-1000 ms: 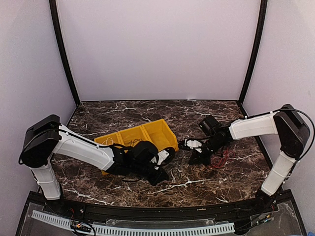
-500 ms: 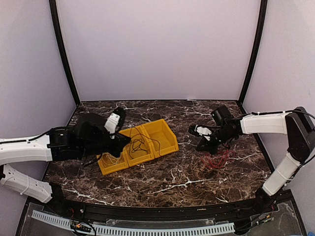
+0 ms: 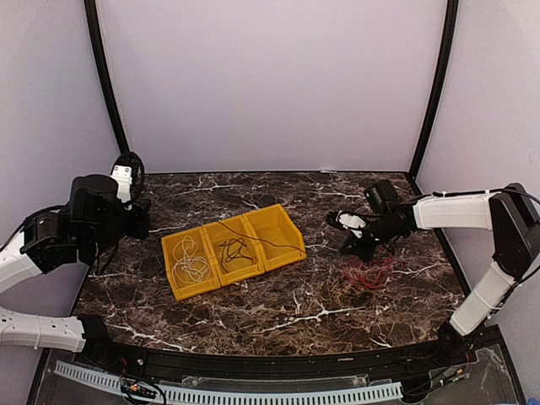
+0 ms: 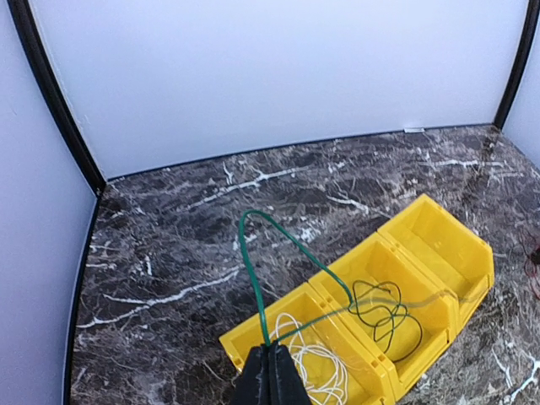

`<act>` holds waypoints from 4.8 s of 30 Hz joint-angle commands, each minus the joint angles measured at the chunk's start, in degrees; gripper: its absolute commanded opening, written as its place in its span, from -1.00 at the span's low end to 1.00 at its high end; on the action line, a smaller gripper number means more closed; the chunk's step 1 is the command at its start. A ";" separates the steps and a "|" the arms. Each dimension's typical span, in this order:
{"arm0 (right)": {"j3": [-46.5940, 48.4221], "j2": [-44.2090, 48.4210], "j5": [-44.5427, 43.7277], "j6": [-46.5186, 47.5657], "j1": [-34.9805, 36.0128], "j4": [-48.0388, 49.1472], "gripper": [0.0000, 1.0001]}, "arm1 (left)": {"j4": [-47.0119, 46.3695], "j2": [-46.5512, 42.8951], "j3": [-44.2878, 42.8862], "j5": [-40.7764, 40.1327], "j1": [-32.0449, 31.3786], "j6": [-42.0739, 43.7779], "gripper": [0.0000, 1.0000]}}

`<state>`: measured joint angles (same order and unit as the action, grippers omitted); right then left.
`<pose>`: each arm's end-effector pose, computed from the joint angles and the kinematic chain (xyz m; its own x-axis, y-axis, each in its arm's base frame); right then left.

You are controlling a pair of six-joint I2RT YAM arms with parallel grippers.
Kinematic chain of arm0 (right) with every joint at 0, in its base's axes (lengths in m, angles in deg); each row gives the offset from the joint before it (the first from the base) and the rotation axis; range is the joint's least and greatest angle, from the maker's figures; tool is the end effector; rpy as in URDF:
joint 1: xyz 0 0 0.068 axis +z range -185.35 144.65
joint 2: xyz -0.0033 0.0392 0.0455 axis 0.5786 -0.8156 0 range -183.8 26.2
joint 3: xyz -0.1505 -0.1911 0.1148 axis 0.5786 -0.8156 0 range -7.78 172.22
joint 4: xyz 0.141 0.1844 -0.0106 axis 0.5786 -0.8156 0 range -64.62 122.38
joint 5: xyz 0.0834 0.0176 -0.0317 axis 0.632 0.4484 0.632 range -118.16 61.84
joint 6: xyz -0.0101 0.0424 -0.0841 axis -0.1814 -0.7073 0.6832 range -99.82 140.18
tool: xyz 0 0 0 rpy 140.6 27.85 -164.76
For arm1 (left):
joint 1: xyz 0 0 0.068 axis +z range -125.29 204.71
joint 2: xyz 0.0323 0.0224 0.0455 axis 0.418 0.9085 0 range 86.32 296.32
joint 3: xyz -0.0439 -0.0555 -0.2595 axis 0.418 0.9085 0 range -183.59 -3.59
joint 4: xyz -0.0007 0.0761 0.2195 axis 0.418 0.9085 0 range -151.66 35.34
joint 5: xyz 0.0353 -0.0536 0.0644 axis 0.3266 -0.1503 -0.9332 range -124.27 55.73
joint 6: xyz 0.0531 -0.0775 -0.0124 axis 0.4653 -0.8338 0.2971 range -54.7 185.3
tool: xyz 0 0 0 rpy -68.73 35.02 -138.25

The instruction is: Untangle the cables

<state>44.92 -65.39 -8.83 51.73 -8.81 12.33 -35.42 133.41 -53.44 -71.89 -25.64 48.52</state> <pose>0.2656 0.1644 0.1534 -0.3524 -0.7280 -0.5881 -0.8906 0.4540 -0.0284 0.1573 -0.1079 0.3176 -0.3164 0.0234 -0.9483 0.1683 0.9852 -0.0319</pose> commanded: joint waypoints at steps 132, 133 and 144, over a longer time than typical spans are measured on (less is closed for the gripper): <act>-4.41 18.14 9.87 3.07 -3.87 2.06 -0.01 | -4.49 37.73 -25.51 2.93 0.52 12.71 -1.00; -4.45 18.12 9.86 3.14 -3.87 2.04 -0.01 | -4.72 37.97 -25.54 3.05 0.65 12.99 -1.00; -4.46 18.29 9.34 3.57 -3.87 1.73 -0.01 | -11.69 35.25 -28.47 2.01 3.92 16.38 -1.00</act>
<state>40.90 -47.21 1.05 54.87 -12.50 13.90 -42.11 172.43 -79.36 -69.01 -22.36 63.38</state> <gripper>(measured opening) 0.495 0.010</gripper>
